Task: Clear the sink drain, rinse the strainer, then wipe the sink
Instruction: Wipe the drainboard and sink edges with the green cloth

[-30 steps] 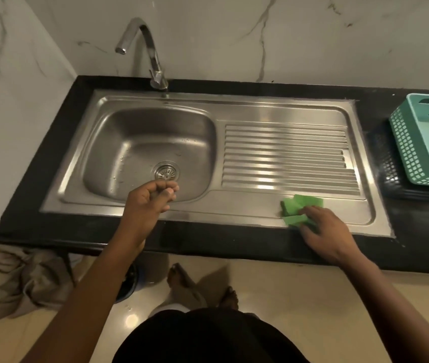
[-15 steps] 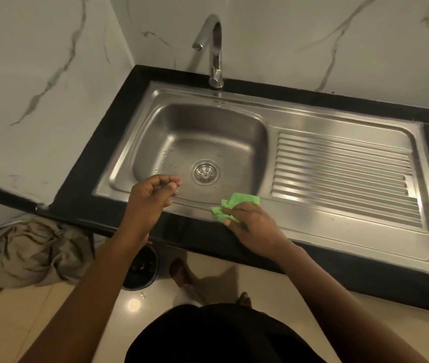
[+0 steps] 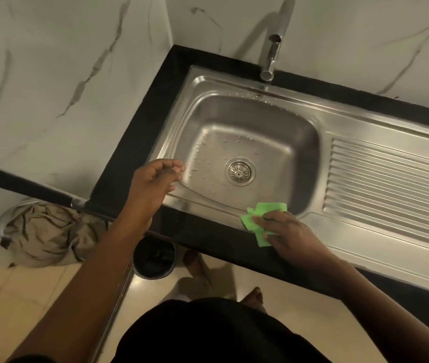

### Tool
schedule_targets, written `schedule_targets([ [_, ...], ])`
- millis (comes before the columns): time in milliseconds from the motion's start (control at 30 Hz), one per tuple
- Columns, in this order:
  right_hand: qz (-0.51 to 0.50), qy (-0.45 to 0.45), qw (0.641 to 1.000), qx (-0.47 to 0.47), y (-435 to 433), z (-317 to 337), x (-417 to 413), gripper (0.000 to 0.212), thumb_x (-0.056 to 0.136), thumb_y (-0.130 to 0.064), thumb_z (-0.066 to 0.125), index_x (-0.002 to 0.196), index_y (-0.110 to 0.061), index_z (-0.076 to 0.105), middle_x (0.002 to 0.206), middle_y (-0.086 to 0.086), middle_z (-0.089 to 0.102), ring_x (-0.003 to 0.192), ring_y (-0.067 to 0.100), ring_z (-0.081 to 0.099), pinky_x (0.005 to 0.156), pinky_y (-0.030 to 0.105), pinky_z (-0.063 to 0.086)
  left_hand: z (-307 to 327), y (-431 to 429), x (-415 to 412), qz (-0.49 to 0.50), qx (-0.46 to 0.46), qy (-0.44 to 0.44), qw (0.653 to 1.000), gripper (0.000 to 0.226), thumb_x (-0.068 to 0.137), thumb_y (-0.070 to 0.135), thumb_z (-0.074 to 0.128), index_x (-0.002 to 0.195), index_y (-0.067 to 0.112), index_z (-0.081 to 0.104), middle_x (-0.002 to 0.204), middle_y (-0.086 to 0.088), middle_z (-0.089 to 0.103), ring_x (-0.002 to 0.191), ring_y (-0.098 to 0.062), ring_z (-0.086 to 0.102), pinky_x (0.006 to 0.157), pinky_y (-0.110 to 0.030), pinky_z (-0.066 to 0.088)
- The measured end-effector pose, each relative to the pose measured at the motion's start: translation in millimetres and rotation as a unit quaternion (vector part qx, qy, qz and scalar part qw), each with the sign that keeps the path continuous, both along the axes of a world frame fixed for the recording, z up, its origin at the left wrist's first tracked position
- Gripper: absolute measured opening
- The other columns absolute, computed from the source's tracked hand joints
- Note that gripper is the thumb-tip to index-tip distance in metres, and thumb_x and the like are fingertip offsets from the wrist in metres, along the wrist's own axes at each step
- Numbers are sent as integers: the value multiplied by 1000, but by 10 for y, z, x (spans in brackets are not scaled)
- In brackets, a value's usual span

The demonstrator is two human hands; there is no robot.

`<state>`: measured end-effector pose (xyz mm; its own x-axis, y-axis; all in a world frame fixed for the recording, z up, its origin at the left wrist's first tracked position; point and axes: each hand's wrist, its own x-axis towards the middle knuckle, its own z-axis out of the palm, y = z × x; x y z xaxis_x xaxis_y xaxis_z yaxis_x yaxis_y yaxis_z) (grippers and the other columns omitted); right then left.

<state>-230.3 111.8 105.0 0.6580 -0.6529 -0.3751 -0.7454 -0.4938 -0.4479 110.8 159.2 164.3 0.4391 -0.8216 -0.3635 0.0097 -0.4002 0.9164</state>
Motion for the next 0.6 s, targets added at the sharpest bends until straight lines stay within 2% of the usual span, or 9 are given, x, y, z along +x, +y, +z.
schedule_targets([
  [133, 37, -67, 997, 30, -86, -37, 958, 53, 101, -18, 62, 153, -27, 54, 146, 4, 54, 133, 25, 52, 113, 37, 42, -50, -85, 305, -4, 2, -8, 1000, 19, 102, 14, 65, 107, 26, 79, 113, 2, 82, 110, -21, 77, 105, -51, 58],
  [233, 75, -93, 992, 32, -157, -96, 1786, 48, 102, -17, 60, 150, -22, 59, 142, 9, 53, 130, 27, 52, 111, 37, 43, -72, -164, 521, -3, -5, -18, 1000, 20, 102, 12, 63, 110, 22, 79, 114, -1, 82, 111, -25, 77, 104, -51, 58],
  [367, 120, -100, 987, 29, -235, -122, 2671, 49, 102, -10, 63, 150, -11, 56, 142, 16, 55, 130, 31, 53, 107, 26, 35, -60, -275, 764, 3, -14, -20, 1000, 21, 98, 20, 65, 109, 27, 81, 113, 3, 83, 111, -23, 77, 103, -49, 60],
  [500, 70, -119, 990, 30, -228, -76, 2921, 51, 99, -8, 65, 149, -18, 58, 145, 12, 51, 124, 31, 59, 107, 38, 47, -43, -453, 885, -16, -3, -19, 1000, 22, 86, 34, 67, 102, 36, 82, 114, 6, 82, 113, -20, 76, 104, -46, 60],
  [600, 100, -120, 988, 15, -87, -66, 2629, 37, 100, -16, 63, 136, -15, 68, 139, 11, 55, 127, 33, 55, 102, 49, 52, -57, -596, 894, -29, -9, -12, 999, 20, 86, 32, 68, 99, 35, 82, 113, 4, 82, 113, -22, 77, 105, -50, 59],
])
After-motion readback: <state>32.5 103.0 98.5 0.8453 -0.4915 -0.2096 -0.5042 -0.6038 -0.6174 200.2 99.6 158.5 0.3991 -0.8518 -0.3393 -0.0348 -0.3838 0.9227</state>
